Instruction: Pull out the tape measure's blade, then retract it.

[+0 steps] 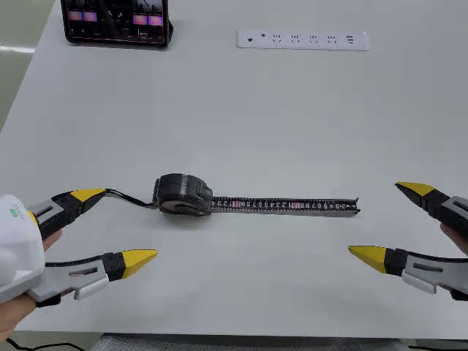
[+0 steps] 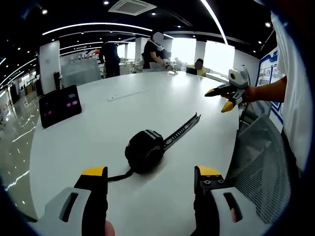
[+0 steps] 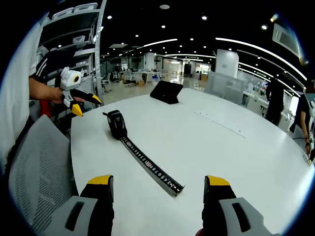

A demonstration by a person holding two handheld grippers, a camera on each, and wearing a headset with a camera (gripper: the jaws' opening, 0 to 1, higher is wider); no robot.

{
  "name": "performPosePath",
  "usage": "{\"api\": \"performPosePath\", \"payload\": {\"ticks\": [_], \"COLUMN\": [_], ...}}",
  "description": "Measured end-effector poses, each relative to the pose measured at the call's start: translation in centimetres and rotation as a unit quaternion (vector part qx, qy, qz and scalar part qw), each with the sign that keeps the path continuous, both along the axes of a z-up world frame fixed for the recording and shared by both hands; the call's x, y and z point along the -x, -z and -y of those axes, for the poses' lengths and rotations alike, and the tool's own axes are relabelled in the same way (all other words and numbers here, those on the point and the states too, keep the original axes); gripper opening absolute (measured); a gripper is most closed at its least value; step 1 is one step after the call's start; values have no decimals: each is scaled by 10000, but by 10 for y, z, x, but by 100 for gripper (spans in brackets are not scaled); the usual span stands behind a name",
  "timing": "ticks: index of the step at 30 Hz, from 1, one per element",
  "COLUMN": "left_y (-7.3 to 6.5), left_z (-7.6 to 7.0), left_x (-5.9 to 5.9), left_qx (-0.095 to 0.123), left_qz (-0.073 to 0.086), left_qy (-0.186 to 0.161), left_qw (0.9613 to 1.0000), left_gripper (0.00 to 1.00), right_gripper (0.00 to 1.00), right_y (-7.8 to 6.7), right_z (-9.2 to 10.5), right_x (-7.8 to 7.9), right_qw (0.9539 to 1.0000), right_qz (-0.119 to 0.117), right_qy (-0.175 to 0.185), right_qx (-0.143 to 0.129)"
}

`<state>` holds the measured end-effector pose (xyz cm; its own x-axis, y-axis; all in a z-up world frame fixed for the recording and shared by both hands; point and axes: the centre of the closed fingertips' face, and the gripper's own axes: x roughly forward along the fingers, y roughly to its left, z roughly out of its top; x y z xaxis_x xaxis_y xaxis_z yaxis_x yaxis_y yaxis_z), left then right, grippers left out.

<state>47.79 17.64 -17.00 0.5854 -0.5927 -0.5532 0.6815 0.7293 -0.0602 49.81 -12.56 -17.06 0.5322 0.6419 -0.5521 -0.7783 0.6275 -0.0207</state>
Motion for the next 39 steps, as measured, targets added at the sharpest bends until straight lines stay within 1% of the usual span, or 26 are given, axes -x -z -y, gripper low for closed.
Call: {"api": "performPosePath", "payload": {"ticks": [2, 3, 5, 11, 13, 15, 20, 23, 25, 27, 29, 33, 39], "left_y": [3, 4, 5, 11, 13, 18, 27, 31, 33, 35, 35, 34, 35], "left_z": [1, 2, 2, 4, 4, 4, 6, 5, 5, 3, 4, 3, 2], "left_x": [4, 6, 8, 20, 24, 28, 36, 38, 39, 40, 41, 42, 42], "left_qx": [-94, -95, 0, -5, 48, 64, 33, 84, 107, 67, 81, 70, -13], "left_qz": [22, 18, -21, -82, -89, -177, -270, -343, -365, -360, -405, -386, -364], "left_qy": [15, 12, -64, -99, -143, -183, -176, -233, -263, -296, -296, -340, -337], "left_qw": [10000, 10000, 10000, 9999, 9998, 9997, 9995, 9991, 9989, 9989, 9987, 9987, 9988], "left_gripper": [70, 70, 71, 74, 75, 75, 77, 79, 81, 83, 84, 85, 86], "right_gripper": [75, 76, 77, 80, 82, 87, 87, 88, 88, 89, 90, 91, 92], "right_y": [0, 0, 2, 8, 12, 13, 21, 25, 28, 32, 34, 34, 32], "right_z": [-1, -2, -4, -9, -9, -11, -8, -7, -7, -7, -8, -9, -10], "right_x": [2, 4, 6, 14, 17, 21, 29, 31, 33, 34, 36, 37, 36], "right_qw": [10000, 10000, 9999, 9998, 9997, 9996, 9996, 9996, 9996, 9995, 9995, 9995, 9997], "right_qz": [8, 46, 46, 56, 39, -1, -68, -101, -125, -136, -188, -190, -169], "right_qy": [46, 64, 103, 166, 196, 198, 232, 254, 258, 266, 256, 239, 195], "right_qx": [-31, -29, -44, -84, -108, -192, -115, -94, -84, -64, -60, -51, -16]}}
